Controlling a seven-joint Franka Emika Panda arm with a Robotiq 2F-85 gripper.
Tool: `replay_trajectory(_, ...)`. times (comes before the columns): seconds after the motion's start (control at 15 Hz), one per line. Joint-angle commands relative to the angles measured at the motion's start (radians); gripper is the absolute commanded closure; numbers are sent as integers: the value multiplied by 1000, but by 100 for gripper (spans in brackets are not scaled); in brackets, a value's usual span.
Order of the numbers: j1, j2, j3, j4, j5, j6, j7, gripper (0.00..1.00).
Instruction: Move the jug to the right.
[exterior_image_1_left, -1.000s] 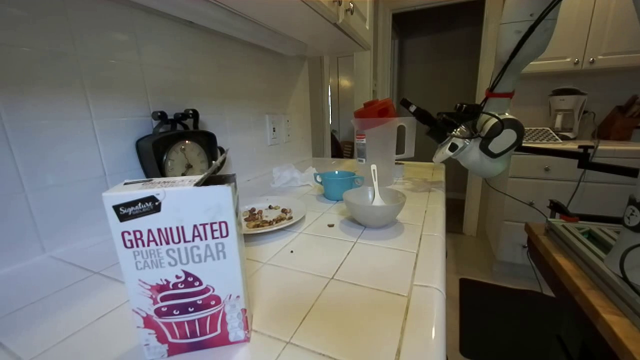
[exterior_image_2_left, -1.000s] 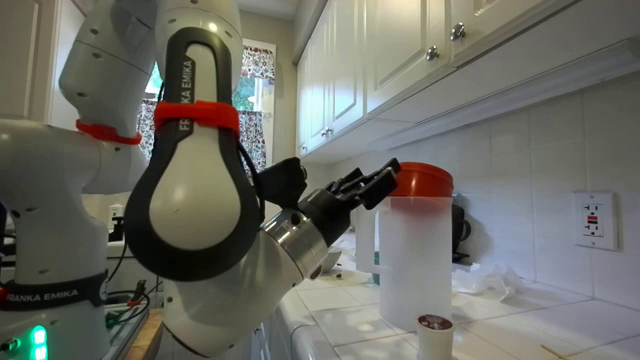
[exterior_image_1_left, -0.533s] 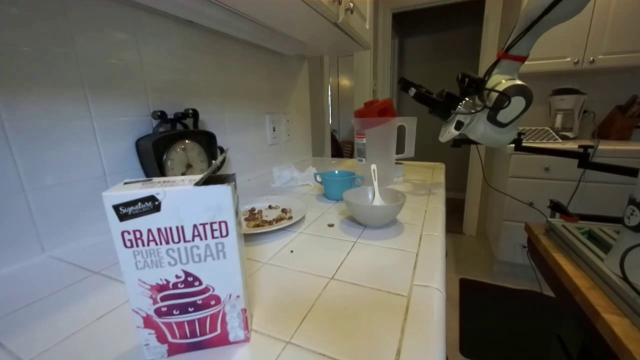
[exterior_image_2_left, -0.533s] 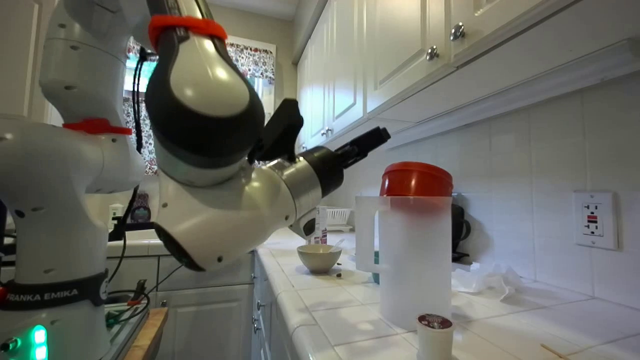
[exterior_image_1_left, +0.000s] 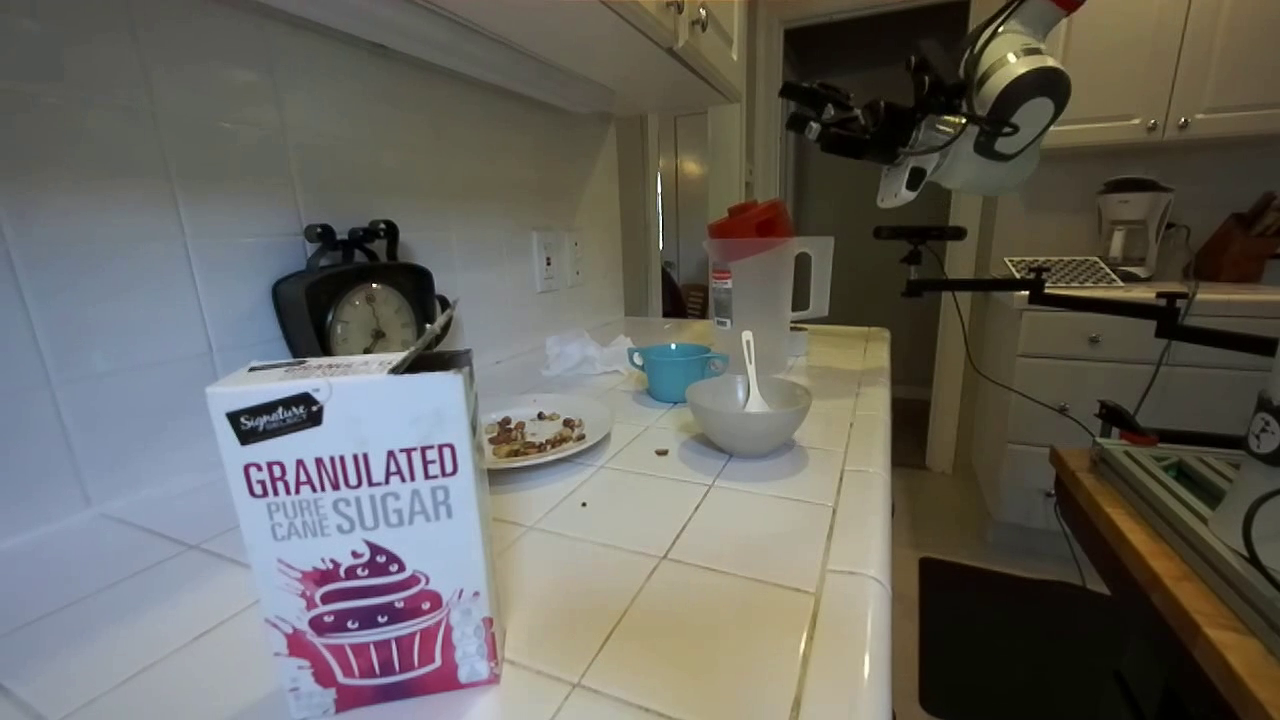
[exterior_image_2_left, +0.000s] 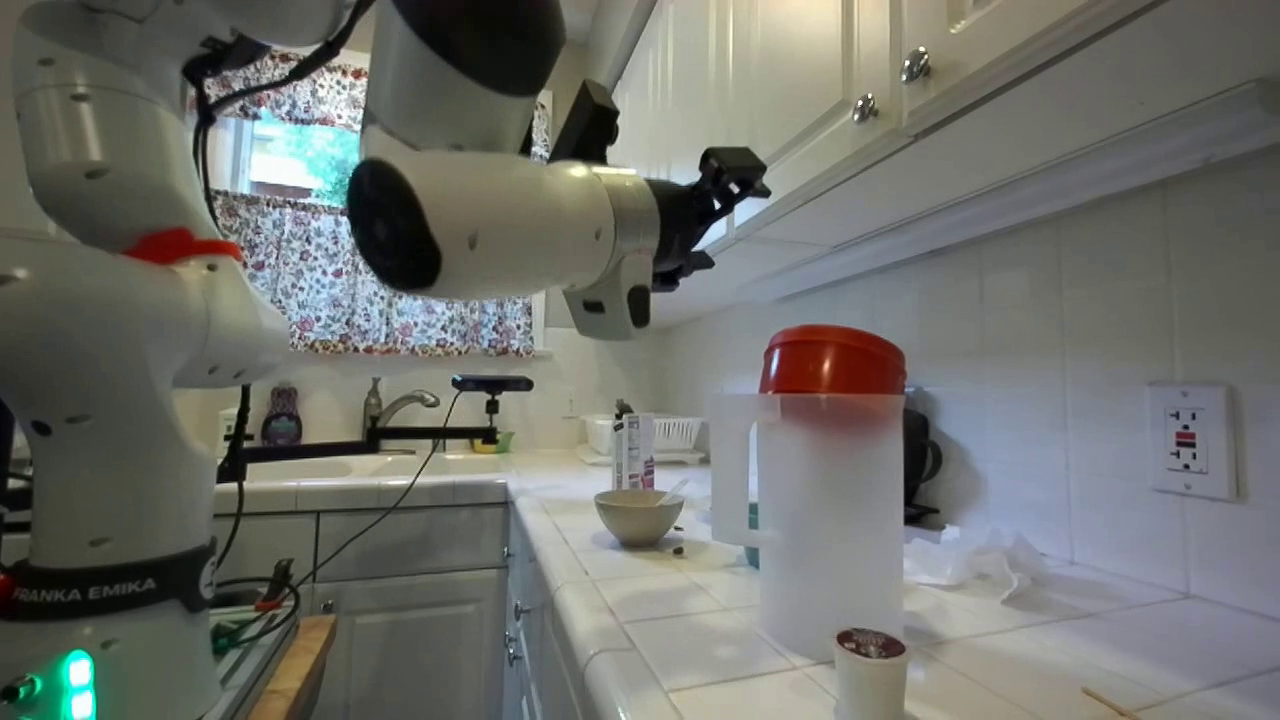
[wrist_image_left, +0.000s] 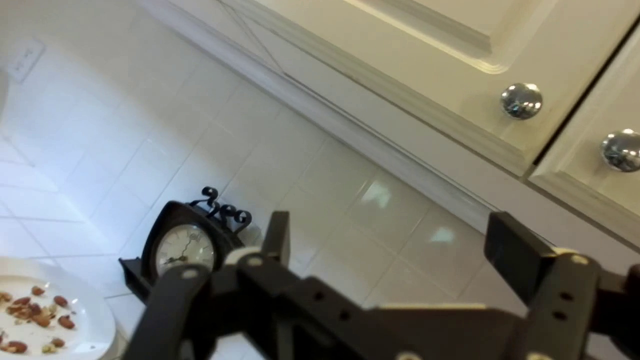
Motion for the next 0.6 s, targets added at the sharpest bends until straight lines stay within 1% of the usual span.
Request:
replay_trajectory(0.0, 31, -23, 63, 84, -110, 201, 122, 0)
replay_trajectory(0.13, 60, 11, 84, 150, -181, 257, 238, 0)
replay_trajectory(0.33, 98, 66, 99, 245, -306, 308, 420, 0)
replay_trajectory(0.53, 121, 123, 100, 317, -458, 314, 575, 0)
